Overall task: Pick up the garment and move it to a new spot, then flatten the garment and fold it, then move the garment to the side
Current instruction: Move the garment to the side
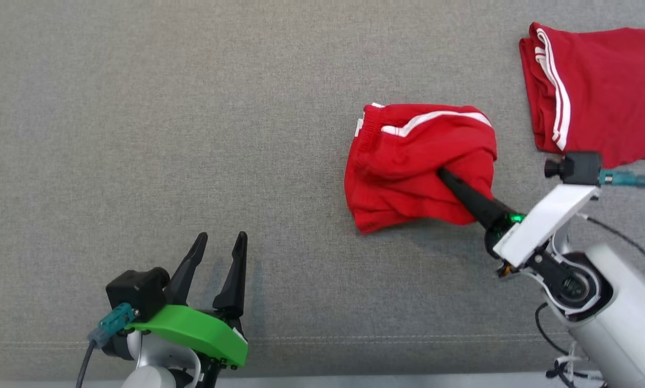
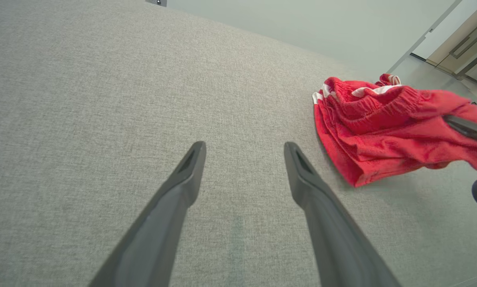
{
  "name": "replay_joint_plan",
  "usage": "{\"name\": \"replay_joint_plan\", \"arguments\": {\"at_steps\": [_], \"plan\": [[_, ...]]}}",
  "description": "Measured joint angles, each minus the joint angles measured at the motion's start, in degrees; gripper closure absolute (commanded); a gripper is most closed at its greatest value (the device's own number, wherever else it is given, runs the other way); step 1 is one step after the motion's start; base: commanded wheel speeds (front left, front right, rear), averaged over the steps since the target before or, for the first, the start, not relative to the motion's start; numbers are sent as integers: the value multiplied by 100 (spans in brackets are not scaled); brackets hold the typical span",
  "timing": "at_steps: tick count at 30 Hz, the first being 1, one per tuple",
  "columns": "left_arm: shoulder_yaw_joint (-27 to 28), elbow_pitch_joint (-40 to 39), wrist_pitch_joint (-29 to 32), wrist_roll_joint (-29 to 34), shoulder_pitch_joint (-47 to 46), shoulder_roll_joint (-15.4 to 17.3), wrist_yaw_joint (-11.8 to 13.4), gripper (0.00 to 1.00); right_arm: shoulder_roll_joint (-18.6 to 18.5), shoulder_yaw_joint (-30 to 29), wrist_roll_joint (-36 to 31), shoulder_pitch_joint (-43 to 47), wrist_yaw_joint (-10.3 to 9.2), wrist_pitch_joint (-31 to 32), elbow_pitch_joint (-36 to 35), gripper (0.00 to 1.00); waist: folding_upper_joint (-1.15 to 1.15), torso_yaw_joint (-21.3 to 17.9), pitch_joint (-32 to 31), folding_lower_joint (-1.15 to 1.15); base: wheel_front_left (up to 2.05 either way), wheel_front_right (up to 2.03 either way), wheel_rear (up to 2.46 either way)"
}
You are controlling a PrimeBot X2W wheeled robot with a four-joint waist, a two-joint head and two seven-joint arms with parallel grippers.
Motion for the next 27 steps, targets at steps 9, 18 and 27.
{"name": "replay_joint_plan", "arguments": {"at_steps": [9,18,27], "plan": [[-160,261,-66,-56,3,-154,-56,0,-538,-152,436,-870,-129,1099,-426,100,0,66,-401,0,0,0,0],[-203,390,-116,-99,20,-250,-55,0,-659,-255,973,-857,-502,1623,-427,100,0,420,-637,0,0,0,0],[-431,374,-157,-98,19,-289,-109,0,-749,277,474,-1188,-823,2156,-397,100,0,790,-662,0,0,0,0]]}}
